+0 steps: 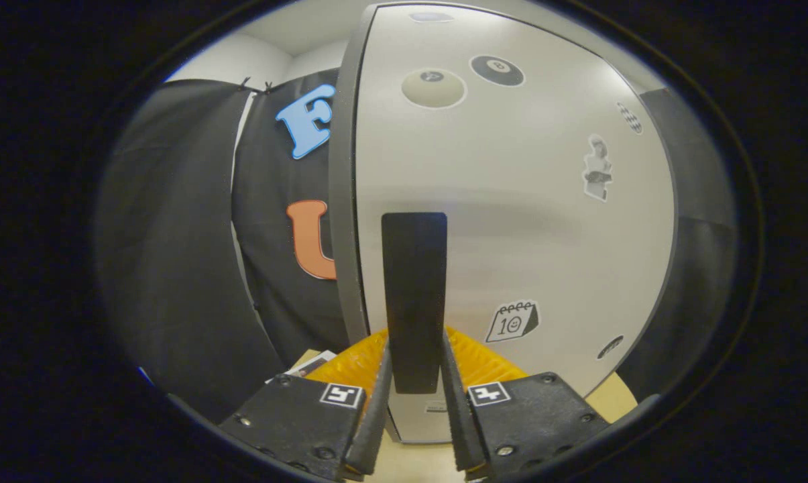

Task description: Open the shoe cabinet door, grab the shoes and put them into the shoe cabinet, then close the shoe cabinet door.

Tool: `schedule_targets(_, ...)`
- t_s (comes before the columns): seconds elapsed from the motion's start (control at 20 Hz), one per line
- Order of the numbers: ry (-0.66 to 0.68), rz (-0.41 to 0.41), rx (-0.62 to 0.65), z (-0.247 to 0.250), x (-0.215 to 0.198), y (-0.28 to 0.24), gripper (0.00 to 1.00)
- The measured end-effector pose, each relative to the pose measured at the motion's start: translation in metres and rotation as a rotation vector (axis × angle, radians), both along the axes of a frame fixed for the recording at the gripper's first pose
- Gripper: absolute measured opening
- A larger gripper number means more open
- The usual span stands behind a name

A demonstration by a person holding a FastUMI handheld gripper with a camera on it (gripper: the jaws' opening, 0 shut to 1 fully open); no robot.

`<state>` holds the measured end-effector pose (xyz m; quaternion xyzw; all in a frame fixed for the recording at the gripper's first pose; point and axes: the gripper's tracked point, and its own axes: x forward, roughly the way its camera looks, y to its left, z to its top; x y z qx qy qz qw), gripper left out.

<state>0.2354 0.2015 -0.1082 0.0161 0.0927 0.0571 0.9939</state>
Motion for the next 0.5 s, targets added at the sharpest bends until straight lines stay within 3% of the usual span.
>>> schedule_targets(0.05, -0.001, -0.003, -0.007, -0.001, -0.001, -0.001, 0.41)
schedule_targets(0.5, 0.034, 0.046, 0.002, -0.002, -0.014, -0.006, 0.31)
